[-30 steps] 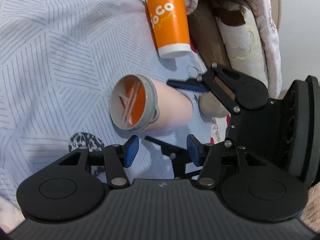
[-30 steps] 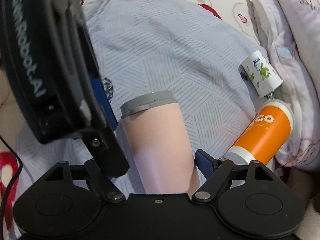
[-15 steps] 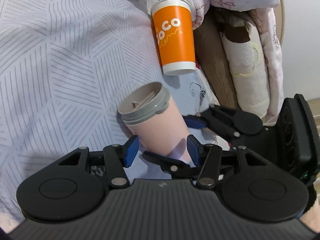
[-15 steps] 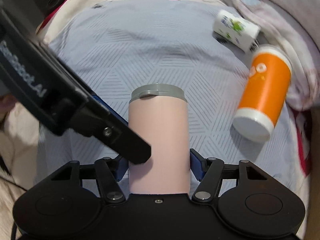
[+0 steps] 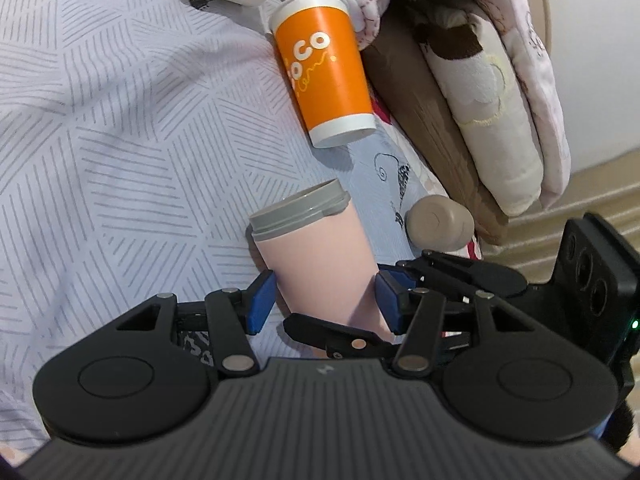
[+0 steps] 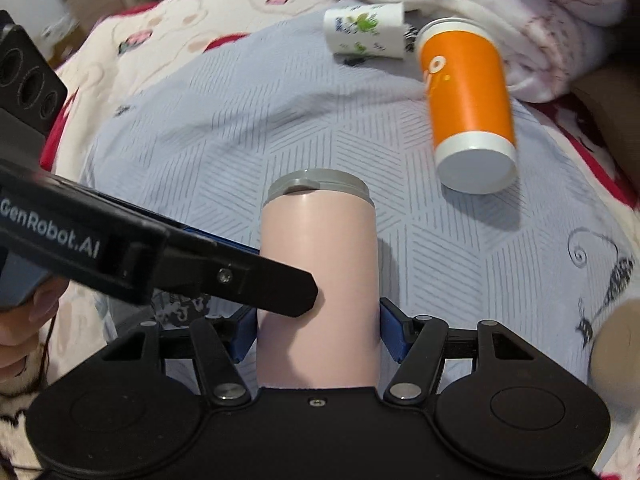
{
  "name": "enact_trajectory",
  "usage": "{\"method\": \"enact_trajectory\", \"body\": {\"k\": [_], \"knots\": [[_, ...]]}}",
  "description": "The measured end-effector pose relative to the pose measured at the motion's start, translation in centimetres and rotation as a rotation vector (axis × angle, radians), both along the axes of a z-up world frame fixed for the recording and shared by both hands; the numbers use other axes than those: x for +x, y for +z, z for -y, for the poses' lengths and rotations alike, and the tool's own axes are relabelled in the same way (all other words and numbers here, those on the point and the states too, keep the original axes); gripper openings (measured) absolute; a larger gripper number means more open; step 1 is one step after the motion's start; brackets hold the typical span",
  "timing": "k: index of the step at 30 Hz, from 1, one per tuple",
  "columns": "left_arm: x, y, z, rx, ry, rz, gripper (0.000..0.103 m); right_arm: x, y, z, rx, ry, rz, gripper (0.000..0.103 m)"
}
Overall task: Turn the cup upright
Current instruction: 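Rotate the held pink cup with the right tool, grey rim turning upward, then lower the pink cup upright onto the cloth and open the right tool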
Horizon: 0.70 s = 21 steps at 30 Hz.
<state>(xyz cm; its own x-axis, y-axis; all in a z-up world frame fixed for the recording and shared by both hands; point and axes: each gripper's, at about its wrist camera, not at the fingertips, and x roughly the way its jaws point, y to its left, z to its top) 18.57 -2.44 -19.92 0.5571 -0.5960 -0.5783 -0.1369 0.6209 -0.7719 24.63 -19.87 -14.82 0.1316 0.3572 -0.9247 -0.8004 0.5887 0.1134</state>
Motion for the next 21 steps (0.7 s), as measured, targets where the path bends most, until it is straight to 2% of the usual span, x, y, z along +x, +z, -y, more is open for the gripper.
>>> {"method": "enact_trajectory", "body": {"k": [7,14,17,18,19,21], "knots": [[0.8,2.1,0.8,0.106,-0.145,0.063,0.052,-1.1,0.4,2.1,0.117,-0.198,-0.008,0.067],[0.7,2.9,-0.3,0.121,-0.158,0.063,0.055,-1.9,-0.1,3.8,0.301,-0.423,-0.076,0.067],[0.8,2.8,-0.8,0.118,-0.16,0.042,0.063,-2.3,-0.8,4.0,0.388,-0.499,-0.111,0.067],[0.8,2.8,-0.9,0.124,-0.158,0.035,0.07,-2.4,-0.9,4.0,0.407,-0.511,-0.123,0.067],[0.9,2.8,-1.0,0.13,-0.15,0.037,0.073,-2.5,-0.9,3.9,0.418,-0.515,-0.127,0.067],[0.9,2.7,-1.1,0.122,-0.147,0.031,0.075,-2.8,-0.6,3.6,0.421,-0.509,-0.11,0.067]]}}
